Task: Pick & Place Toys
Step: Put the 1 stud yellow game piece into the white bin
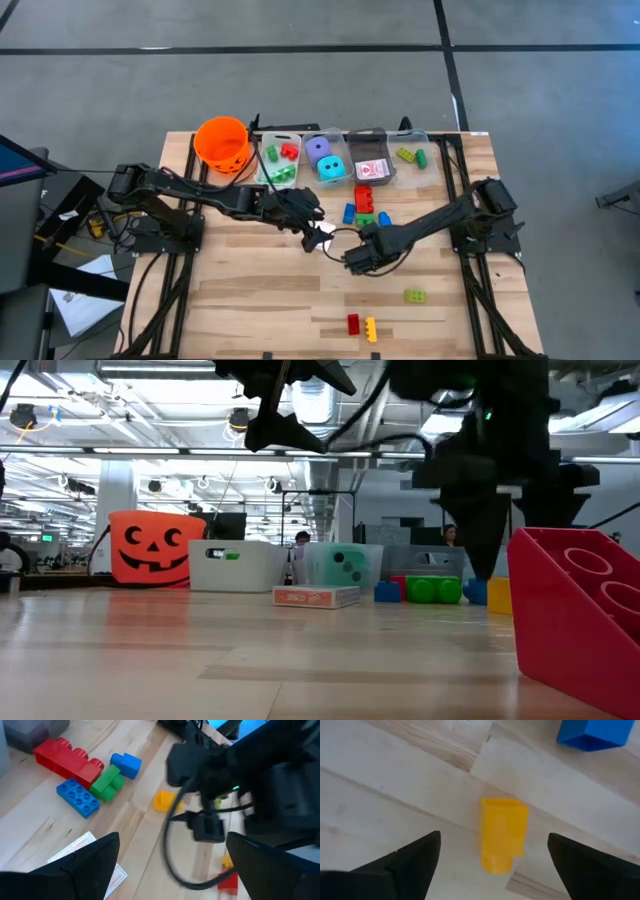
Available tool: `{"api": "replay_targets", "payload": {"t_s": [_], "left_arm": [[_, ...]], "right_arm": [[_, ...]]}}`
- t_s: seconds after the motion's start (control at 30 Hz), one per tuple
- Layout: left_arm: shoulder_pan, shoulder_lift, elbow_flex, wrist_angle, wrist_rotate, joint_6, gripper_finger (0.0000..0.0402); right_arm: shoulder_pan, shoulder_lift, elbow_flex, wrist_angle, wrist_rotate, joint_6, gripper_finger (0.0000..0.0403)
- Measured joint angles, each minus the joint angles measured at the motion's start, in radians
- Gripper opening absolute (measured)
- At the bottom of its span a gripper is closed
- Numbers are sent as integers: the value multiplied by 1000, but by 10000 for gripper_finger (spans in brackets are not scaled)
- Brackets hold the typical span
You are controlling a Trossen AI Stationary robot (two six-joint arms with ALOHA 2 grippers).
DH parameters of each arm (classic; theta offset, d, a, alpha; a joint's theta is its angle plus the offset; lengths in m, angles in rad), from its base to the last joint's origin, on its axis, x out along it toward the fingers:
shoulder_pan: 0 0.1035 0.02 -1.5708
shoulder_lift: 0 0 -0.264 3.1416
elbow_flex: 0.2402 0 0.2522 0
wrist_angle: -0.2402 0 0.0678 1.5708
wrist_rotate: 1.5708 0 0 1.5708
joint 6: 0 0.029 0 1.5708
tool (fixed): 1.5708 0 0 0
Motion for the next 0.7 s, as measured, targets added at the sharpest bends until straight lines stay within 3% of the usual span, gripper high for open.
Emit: {"api": "replay_targets", "payload": {"t_s": [0.17, 0.3, 0.7], "left_arm": [[0, 0, 0, 1, 0, 0, 360], [0, 0, 0, 0, 0, 0, 360], [0, 0, 0, -1, -5, 2, 360]], "right_arm": [[-14, 36, -1, 6, -29, -1, 351], [-21, 32, 1, 13, -36, 5, 316], [-63, 26, 6, 33, -72, -51, 87]]}}
